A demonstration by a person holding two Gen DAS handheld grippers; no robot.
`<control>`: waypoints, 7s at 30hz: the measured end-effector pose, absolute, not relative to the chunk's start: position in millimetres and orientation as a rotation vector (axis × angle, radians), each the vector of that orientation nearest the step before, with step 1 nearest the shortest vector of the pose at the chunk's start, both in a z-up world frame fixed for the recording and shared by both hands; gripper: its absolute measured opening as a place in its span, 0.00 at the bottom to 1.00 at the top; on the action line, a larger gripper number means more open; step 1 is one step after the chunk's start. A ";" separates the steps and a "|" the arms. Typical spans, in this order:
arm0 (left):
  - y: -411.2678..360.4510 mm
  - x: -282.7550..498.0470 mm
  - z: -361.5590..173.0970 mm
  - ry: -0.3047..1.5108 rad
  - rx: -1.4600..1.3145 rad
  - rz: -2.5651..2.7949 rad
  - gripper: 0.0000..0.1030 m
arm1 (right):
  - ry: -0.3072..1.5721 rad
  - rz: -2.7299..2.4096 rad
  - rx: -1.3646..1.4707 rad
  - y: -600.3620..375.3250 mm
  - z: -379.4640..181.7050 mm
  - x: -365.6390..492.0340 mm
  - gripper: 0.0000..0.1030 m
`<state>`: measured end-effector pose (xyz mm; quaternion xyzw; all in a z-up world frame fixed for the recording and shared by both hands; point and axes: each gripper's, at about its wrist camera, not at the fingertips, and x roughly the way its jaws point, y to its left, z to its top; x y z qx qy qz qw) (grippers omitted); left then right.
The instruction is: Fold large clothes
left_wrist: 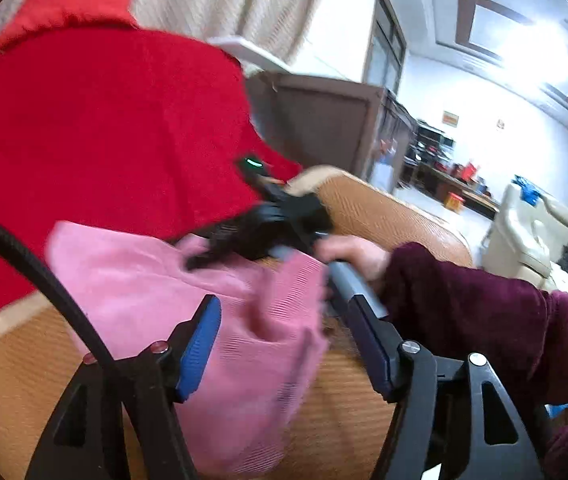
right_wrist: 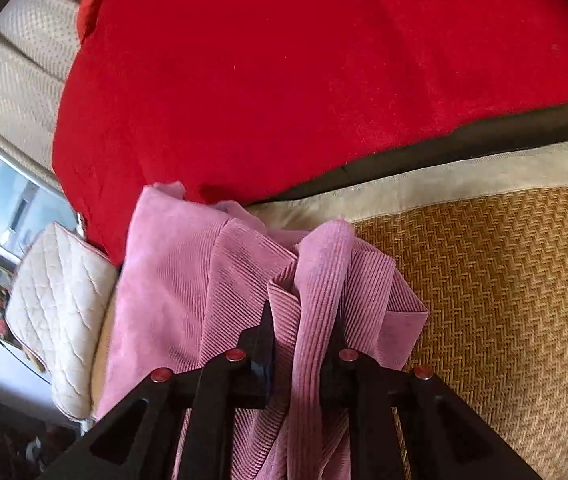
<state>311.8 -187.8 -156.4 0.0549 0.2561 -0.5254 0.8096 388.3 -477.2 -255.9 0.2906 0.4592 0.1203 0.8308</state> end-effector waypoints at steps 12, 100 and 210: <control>-172.4 347.5 -210.9 0.742 0.139 -0.843 0.65 | 0.839 0.252 0.473 -447.3 -159.8 281.1 0.26; -163.2 352.1 -237.6 0.752 0.156 -0.552 0.90 | 0.938 0.017 0.012 -322.3 -228.2 217.7 0.25; -170.0 339.8 -229.5 0.704 0.350 -0.505 0.95 | 0.998 0.133 0.237 -369.0 -227.9 243.1 0.27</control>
